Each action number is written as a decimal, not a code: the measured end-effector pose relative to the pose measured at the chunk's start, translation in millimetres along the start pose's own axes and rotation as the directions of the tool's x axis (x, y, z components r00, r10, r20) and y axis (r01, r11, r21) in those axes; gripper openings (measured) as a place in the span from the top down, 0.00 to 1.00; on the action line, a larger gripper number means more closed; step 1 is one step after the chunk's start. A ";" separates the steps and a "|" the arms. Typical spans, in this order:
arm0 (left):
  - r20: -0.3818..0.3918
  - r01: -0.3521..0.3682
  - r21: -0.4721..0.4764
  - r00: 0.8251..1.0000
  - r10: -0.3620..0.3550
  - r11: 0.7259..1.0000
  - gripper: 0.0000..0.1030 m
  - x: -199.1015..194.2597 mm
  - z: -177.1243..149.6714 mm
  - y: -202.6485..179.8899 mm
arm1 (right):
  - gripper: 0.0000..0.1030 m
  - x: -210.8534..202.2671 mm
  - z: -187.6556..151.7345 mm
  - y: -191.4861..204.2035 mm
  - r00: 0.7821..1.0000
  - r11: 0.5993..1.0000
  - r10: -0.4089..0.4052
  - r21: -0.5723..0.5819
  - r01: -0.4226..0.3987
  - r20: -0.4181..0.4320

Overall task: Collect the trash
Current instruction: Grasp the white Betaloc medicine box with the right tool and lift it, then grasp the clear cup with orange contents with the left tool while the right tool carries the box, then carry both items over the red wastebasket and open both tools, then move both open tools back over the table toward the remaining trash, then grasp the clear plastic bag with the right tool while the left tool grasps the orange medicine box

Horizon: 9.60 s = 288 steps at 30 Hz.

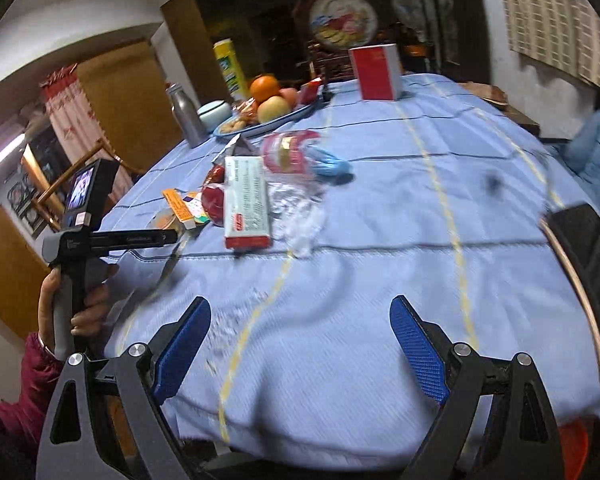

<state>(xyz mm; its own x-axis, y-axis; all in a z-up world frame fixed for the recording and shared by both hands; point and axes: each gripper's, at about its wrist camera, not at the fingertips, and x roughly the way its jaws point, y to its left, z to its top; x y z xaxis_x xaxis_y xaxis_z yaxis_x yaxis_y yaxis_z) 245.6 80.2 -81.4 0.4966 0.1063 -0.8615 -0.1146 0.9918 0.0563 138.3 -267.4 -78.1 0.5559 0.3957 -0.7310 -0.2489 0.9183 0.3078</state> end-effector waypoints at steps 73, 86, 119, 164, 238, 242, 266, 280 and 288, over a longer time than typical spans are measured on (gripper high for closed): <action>-0.026 0.071 -0.028 0.997 -0.072 0.997 0.06 19.4 15.0 7.5 | 0.58 48.6 8.5 -25.8 0.995 0.996 0.070 0.057 -0.067 -0.065; 0.026 0.109 -0.065 0.994 -0.107 0.992 0.45 -6.1 4.8 10.8 | 0.58 15.6 -2.4 -46.6 0.997 0.989 0.076 0.125 -0.075 -0.005; 0.112 0.349 0.442 0.892 -0.437 0.826 0.45 -170.2 -105.4 -217.0 | 0.58 -206.4 -154.6 -139.2 0.940 0.924 -0.213 0.368 0.106 0.265; -0.042 0.286 0.810 0.899 -0.436 0.512 0.07 -159.2 -222.6 -475.4 | 0.27 -255.8 -279.8 -255.1 0.871 0.690 -0.462 0.683 0.237 0.164; -0.070 -0.004 0.055 0.998 0.008 0.998 0.06 39.1 50.5 0.0 | 0.14 12.5 19.1 -32.3 1.000 0.995 -0.007 0.095 0.007 0.005; -0.064 0.052 0.009 0.997 -0.052 0.999 0.06 42.2 46.5 12.3 | 0.14 24.5 33.6 -34.1 1.000 0.994 0.012 0.104 -0.012 0.001; -0.012 0.033 -0.004 0.999 -0.033 0.999 0.05 38.2 40.4 10.8 | 0.13 160.2 110.1 -47.9 0.986 0.951 0.129 0.295 -0.094 -0.102; -0.012 0.033 -0.004 0.999 -0.033 0.999 0.05 37.9 40.6 11.0 | 0.49 175.7 117.7 -46.7 0.995 0.977 0.061 0.210 -0.043 -0.081; -0.013 0.033 -0.004 0.999 -0.033 0.999 0.05 37.7 40.7 10.7 | 0.52 172.6 112.4 -62.6 0.991 0.956 0.111 0.281 -0.088 -0.070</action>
<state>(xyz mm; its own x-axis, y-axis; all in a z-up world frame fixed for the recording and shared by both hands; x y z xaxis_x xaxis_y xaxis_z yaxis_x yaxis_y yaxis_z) 298.1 97.8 -92.8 0.4890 0.0728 -0.8692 -0.1017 0.9945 0.0261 339.0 -255.4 -155.1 0.4677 0.4939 -0.7331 -0.0641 0.8461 0.5291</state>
